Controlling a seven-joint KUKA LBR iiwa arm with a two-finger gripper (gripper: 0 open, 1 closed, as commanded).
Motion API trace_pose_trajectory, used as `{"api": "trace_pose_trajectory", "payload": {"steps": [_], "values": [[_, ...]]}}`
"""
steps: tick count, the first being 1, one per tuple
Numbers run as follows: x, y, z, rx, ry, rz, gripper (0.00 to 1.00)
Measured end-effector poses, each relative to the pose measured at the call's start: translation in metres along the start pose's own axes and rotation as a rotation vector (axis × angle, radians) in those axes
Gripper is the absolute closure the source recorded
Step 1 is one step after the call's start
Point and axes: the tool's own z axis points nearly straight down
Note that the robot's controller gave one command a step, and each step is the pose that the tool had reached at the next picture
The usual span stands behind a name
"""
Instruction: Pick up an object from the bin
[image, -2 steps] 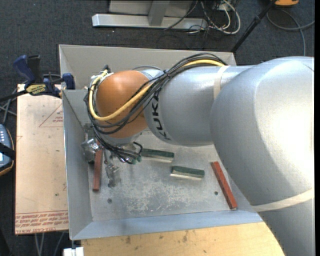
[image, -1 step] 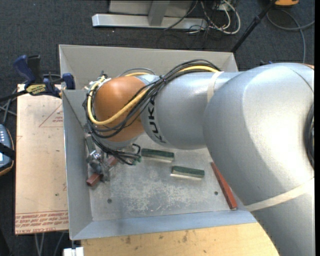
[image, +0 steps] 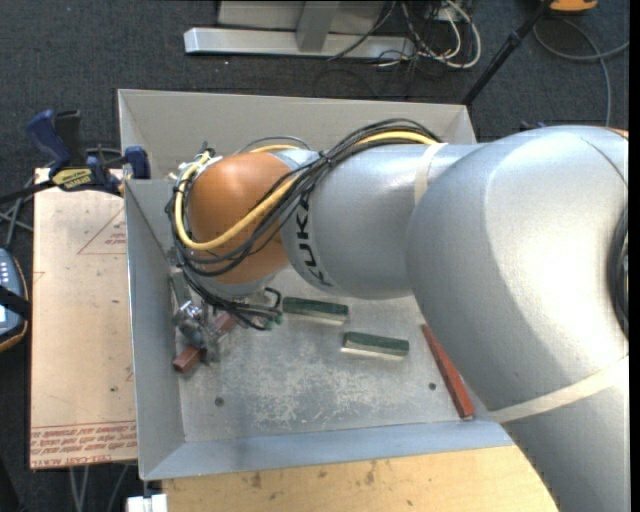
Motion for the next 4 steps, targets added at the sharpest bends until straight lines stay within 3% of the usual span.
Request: {"api": "trace_pose_trajectory", "payload": {"steps": [2,4], "values": [[0.002,0.001,-0.015,-0.003,0.010,0.001,1.00],[0.000,0.001,-0.055,0.001,0.001,0.001,1.00]]}}
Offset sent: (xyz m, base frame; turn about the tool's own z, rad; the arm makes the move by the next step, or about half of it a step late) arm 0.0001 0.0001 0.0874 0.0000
